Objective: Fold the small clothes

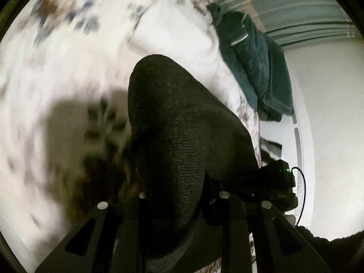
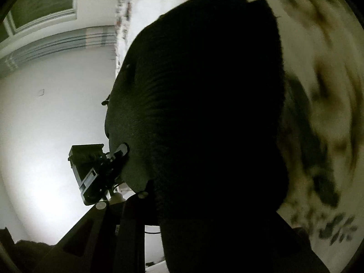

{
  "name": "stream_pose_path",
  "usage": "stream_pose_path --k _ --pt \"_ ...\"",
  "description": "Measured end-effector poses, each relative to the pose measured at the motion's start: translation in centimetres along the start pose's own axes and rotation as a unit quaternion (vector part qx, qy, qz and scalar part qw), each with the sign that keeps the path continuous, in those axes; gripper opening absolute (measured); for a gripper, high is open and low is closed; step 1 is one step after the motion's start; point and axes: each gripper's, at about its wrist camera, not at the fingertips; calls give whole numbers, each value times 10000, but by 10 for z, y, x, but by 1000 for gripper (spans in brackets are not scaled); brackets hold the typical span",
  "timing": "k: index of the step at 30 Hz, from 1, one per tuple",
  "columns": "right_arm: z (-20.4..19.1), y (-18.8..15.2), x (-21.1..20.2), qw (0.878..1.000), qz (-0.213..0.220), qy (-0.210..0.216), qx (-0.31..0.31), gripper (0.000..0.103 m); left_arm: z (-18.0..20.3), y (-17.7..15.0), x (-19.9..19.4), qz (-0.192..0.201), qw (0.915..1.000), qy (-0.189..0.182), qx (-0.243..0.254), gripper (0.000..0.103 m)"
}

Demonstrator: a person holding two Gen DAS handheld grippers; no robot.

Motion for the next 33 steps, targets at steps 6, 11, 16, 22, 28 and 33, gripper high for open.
stream_pose_path --k 6,11,16,22,28,33 --pt "-71 102 0 9985 398 -103 -363 23 29 125 4 342 9988 81 351 21" --pt "-97 199 16 9961 682 -291 -475 23 20 228 30 478 9974 172 518 21" --pt "-100 286 41 9938 814 -612 -448 23 -4 315 82 287 9978 255 543 21" --pt "-87 346 34 9915 741 -1019 -334 25 -28 352 130 -252 9948 803 581 30" --pt "-75 311 0 9636 841 -2382 -880 57 -33 332 103 -103 9914 1163 589 50" --pt "-48 269 -9 9365 787 -3258 -1029 68 -26 305 75 442 9746 2010 881 66"
Point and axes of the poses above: each gripper's, at about its wrist camera, not at the fingertips, and x roughly the way its jaws point, z to its right, y to its top, and after that the axes turned 1 degree about y, right-handed
